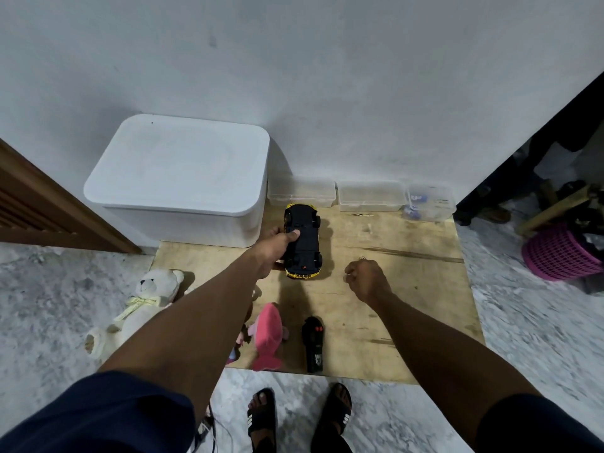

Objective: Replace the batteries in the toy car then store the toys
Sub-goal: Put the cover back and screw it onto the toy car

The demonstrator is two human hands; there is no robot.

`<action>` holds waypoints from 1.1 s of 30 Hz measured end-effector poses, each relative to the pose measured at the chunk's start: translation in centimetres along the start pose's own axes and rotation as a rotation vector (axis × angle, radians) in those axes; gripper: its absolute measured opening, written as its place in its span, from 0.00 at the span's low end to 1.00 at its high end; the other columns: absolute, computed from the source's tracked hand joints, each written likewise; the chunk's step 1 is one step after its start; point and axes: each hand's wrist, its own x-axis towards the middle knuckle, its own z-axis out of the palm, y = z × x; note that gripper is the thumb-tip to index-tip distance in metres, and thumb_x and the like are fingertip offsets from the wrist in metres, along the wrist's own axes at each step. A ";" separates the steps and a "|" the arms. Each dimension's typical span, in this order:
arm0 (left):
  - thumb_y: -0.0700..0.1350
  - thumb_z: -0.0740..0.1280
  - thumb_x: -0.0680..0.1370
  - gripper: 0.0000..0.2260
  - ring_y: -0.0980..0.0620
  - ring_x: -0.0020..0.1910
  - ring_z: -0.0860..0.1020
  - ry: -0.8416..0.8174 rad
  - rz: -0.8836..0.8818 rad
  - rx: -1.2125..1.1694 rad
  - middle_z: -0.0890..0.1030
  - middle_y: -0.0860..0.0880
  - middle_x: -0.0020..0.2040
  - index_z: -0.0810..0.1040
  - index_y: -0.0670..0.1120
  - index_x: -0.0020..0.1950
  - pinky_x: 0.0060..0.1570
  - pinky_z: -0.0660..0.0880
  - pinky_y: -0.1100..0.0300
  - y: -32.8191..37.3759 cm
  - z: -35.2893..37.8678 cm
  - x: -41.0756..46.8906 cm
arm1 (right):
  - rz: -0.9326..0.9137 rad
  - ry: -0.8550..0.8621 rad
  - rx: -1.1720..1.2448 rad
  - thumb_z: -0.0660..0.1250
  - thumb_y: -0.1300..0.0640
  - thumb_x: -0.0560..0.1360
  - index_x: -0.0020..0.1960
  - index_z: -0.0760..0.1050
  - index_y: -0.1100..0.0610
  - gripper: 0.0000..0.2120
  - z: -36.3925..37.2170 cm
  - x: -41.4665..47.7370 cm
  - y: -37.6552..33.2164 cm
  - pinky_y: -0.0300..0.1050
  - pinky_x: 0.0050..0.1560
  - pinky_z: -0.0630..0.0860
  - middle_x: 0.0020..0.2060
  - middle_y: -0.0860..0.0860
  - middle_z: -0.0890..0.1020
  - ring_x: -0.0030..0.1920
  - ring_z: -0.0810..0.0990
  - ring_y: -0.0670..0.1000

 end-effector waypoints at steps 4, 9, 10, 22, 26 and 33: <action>0.47 0.65 0.82 0.07 0.45 0.42 0.81 0.011 -0.011 -0.002 0.82 0.48 0.47 0.73 0.47 0.58 0.46 0.78 0.51 -0.3 -0.1 -0.2 | -0.016 -0.013 -0.035 0.67 0.63 0.74 0.49 0.85 0.57 0.09 0.1 0.1 0.1 0.51 0.54 0.81 0.46 0.55 0.87 0.49 0.83 0.57; 0.47 0.65 0.82 0.10 0.44 0.45 0.82 0.023 -0.018 -0.006 0.83 0.47 0.48 0.74 0.45 0.62 0.46 0.79 0.50 -0.2 -0.3 -0.2 | -0.023 -0.005 -0.045 0.65 0.62 0.72 0.43 0.84 0.54 0.09 0.1 0.3 0.1 0.51 0.51 0.81 0.42 0.53 0.86 0.45 0.83 0.55; 0.47 0.65 0.81 0.10 0.44 0.45 0.82 0.025 -0.016 -0.009 0.83 0.47 0.49 0.74 0.45 0.61 0.47 0.79 0.50 -0.1 -0.4 -0.3 | -0.006 0.002 -0.019 0.65 0.63 0.72 0.42 0.83 0.54 0.09 -0.2 0.2 -0.2 0.50 0.49 0.81 0.41 0.53 0.86 0.44 0.83 0.55; 0.46 0.63 0.82 0.12 0.42 0.53 0.80 0.053 0.053 0.025 0.82 0.43 0.58 0.73 0.46 0.65 0.50 0.77 0.48 3.0 0.5 -1.8 | -0.014 0.105 0.833 0.71 0.61 0.77 0.48 0.83 0.55 0.03 -10.1 1.8 -10.3 0.41 0.28 0.73 0.41 0.53 0.82 0.35 0.78 0.48; 0.46 0.64 0.82 0.13 0.43 0.51 0.81 0.058 0.082 0.031 0.82 0.43 0.58 0.73 0.45 0.65 0.47 0.78 0.51 3.6 0.8 -2.0 | -0.086 0.066 0.822 0.72 0.58 0.76 0.47 0.84 0.50 0.04 -10.8 1.9 -12.3 0.42 0.31 0.73 0.42 0.48 0.81 0.38 0.76 0.47; 0.46 0.64 0.82 0.13 0.45 0.50 0.80 0.055 0.099 0.041 0.82 0.43 0.58 0.73 0.45 0.65 0.44 0.77 0.53 3.9 1.0 -2.2 | -0.155 0.079 0.694 0.74 0.59 0.75 0.45 0.84 0.48 0.05 -9.4 2.1 -12.5 0.42 0.36 0.70 0.39 0.52 0.79 0.34 0.72 0.48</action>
